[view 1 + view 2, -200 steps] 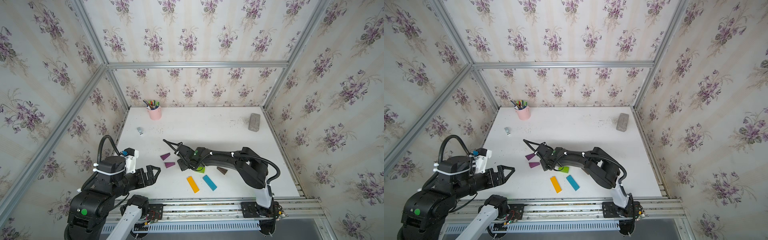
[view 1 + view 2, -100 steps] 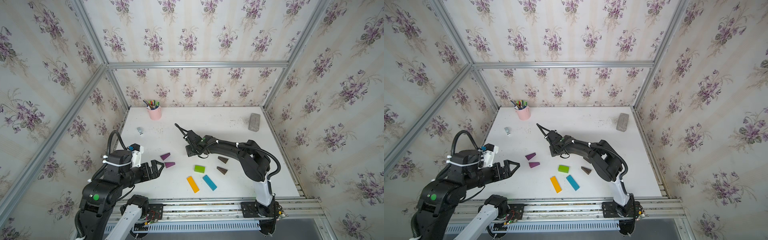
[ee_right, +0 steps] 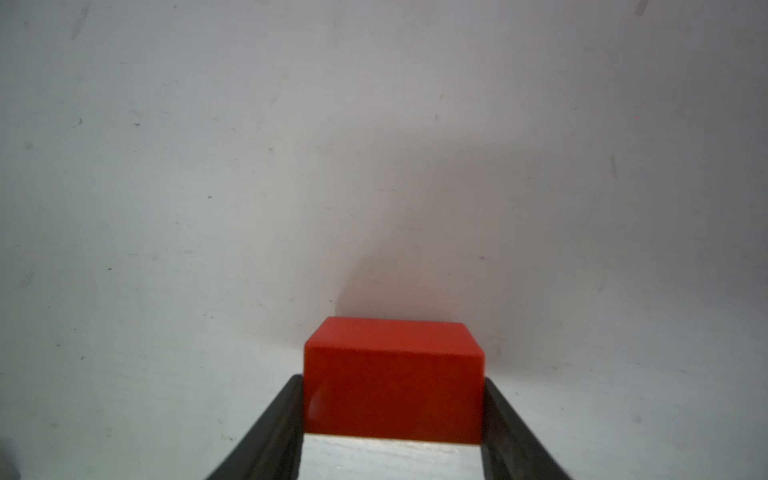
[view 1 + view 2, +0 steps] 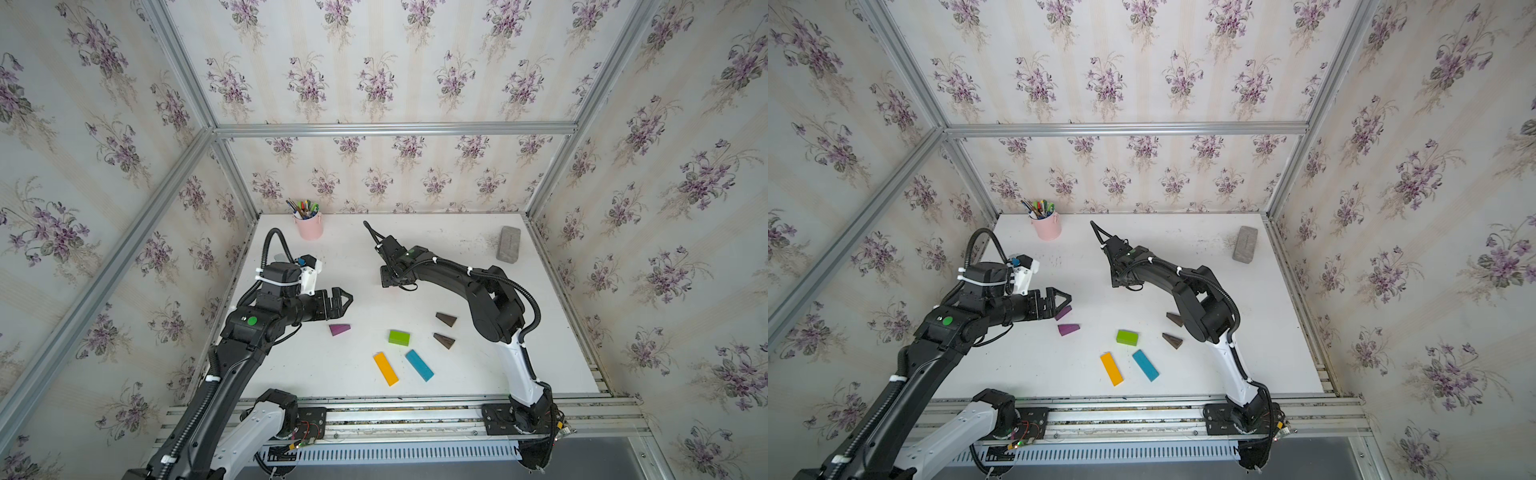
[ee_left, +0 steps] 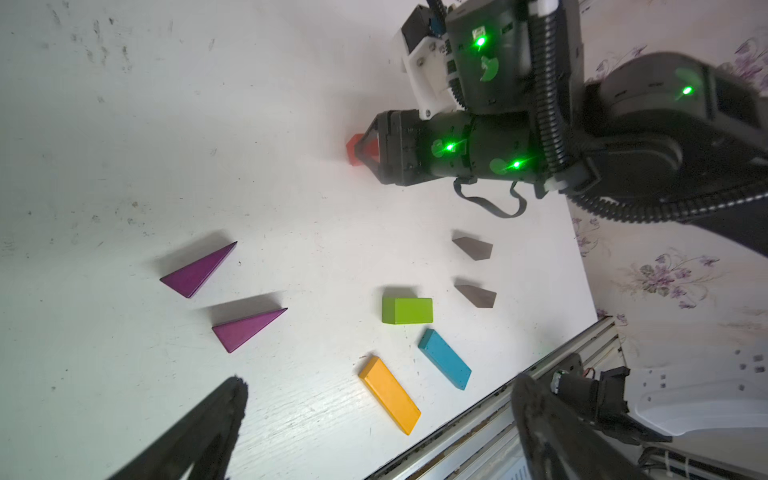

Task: Assemble a small pinwheel with building blocks
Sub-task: Place the building block at the center of the board.

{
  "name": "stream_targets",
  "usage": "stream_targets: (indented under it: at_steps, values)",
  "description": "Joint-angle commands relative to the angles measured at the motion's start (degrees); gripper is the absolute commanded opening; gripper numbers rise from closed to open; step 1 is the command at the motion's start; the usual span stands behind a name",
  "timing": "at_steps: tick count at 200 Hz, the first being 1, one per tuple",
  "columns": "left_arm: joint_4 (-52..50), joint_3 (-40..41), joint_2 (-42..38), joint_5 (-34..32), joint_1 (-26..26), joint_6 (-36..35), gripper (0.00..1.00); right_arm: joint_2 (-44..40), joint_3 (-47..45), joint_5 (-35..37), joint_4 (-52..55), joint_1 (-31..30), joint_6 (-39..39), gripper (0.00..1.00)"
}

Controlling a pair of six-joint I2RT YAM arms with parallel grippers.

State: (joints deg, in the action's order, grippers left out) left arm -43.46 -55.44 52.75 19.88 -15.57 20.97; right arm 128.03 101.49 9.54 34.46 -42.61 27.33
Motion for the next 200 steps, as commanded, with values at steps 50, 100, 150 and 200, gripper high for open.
stream_targets:
  at_steps: [50,100,150,200]
  values:
    - [7.21,1.20,3.85,-3.76,-1.90,-3.96,1.00,1.17,0.96,1.26,2.29,0.32,2.55,0.60]
    - [7.16,2.12,2.39,-3.61,-1.92,-3.91,1.00,1.00,0.50,0.76,2.83,-0.10,2.77,0.66]
    - [7.12,3.45,0.52,-3.46,-1.92,-3.16,1.00,-0.06,-1.06,0.65,2.74,-0.76,3.64,0.56]
    - [7.08,2.89,0.75,-2.96,-1.91,-3.04,1.00,-4.64,-7.64,0.54,1.95,-2.33,5.69,0.54]
